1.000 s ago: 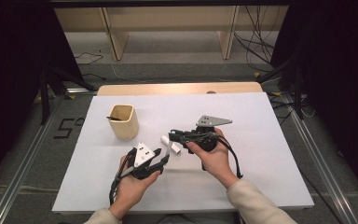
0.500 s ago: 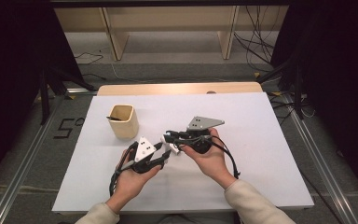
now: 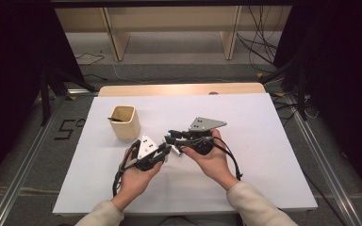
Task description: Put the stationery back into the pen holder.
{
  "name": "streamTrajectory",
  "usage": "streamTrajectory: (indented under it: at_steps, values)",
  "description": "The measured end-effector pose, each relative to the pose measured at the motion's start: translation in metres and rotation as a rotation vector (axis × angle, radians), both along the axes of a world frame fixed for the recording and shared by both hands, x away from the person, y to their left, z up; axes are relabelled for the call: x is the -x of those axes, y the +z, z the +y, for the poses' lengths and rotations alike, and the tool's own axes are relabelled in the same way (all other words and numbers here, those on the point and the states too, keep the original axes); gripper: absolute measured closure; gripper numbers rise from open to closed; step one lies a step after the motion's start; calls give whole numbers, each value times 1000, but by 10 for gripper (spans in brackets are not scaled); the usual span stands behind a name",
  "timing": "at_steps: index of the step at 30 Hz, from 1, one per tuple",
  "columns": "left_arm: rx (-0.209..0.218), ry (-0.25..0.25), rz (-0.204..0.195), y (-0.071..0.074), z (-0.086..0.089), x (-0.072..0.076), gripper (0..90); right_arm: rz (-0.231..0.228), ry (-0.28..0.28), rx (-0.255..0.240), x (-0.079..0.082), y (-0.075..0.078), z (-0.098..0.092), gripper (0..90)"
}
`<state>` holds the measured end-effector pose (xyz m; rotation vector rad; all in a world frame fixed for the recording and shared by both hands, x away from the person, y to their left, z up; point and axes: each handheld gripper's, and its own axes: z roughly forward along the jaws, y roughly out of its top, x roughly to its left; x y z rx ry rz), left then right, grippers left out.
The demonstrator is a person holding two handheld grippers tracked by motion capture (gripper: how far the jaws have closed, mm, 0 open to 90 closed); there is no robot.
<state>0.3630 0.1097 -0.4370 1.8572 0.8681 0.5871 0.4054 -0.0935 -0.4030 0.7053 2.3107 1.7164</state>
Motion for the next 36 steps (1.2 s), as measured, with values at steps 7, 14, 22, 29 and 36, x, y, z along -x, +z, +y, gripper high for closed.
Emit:
streamTrajectory:
  at_steps: [7, 14, 22, 29, 36]
  values:
    - [26, 60, -20, 7, 20, -6, 787, -4, -65, -3, -2, -6, -10, 490]
    - [46, 98, -52, 19, 35, -10, 787, 6, -115, 52, -3, -17, -21, 405]
    - [66, 132, -78, 31, 48, -15, 787, 32, -140, 130, -3, -33, -31, 359]
    - [77, 153, -100, 42, 56, -19, 787, 49, -153, 158, -1, -42, -39, 345]
    - [87, 176, -117, 52, 63, -24, 787, 59, -166, 170, 1, -47, -46, 340]
